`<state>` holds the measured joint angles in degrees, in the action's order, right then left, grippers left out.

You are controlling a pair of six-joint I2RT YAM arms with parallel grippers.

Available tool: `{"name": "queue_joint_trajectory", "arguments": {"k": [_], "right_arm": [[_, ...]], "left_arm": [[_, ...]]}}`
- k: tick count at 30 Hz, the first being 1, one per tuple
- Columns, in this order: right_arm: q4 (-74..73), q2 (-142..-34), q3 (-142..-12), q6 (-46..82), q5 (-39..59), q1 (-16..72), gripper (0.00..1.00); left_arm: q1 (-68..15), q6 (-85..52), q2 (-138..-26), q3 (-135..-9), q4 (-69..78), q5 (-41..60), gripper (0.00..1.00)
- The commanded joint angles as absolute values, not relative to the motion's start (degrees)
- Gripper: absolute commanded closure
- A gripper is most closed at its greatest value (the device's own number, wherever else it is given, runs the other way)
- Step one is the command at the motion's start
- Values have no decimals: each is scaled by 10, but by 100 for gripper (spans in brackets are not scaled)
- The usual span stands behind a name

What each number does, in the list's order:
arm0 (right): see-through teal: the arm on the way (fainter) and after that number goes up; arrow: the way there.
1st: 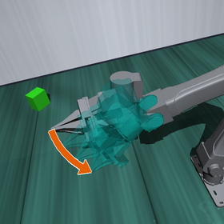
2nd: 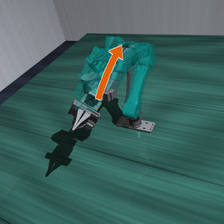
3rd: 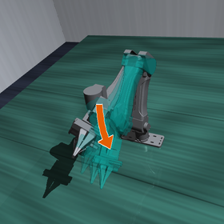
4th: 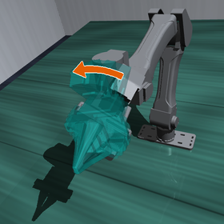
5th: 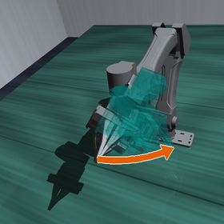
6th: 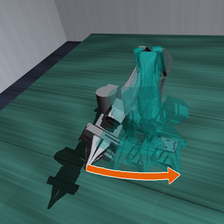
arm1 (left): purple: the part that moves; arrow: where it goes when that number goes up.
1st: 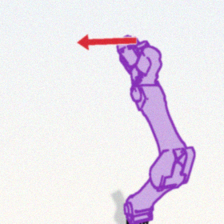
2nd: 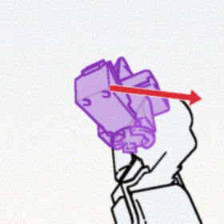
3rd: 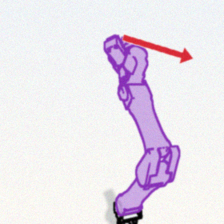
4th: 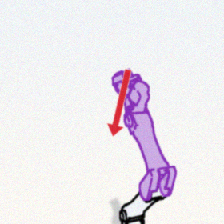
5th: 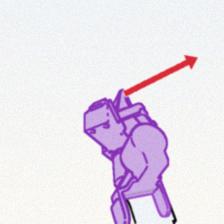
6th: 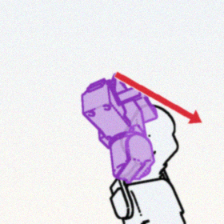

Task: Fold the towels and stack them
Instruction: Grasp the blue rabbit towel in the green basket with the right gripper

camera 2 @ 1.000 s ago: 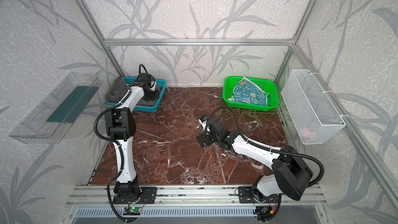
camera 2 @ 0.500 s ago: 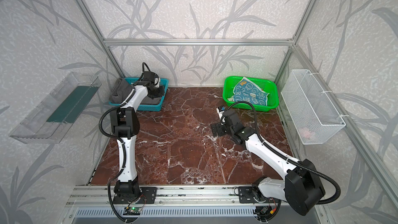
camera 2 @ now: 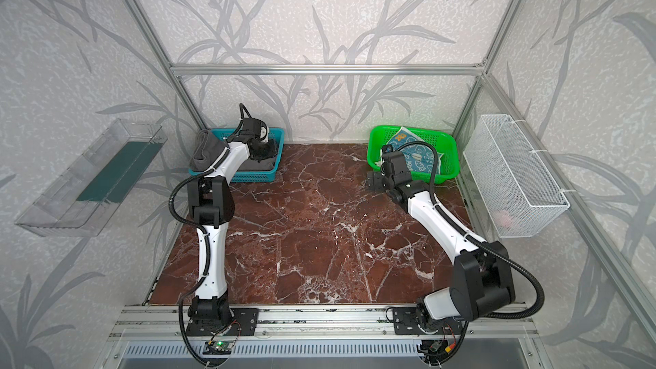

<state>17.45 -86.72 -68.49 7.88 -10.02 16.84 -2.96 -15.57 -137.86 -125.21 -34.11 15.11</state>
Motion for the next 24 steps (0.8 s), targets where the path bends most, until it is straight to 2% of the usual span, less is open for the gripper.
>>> {"name": "queue_joint_trajectory", "arguments": {"k": [1, 3, 8, 13, 16, 24], "right_arm": [[214, -923, -756, 70, -109, 144, 5], [223, -956, -794, 74, -116, 133, 6], [201, -1036, -853, 89, -124, 110, 6], [200, -1132, -941, 87, -128, 90, 6], [203, -1179, -982, 93, -119, 74, 7], [216, -1263, -1066, 88, -97, 52, 9]], "left_arm": [[-44, -154, -1323, -1262, -337, 161, 57], [-51, -151, -1294, -1247, -328, 159, 47], [-76, -140, -1212, -1180, -289, 161, 27], [-104, -121, -1121, -1075, -238, 178, 5], [-122, -109, -1062, -993, -198, 192, 1], [-155, -102, -920, -783, -85, 209, 1]]}}
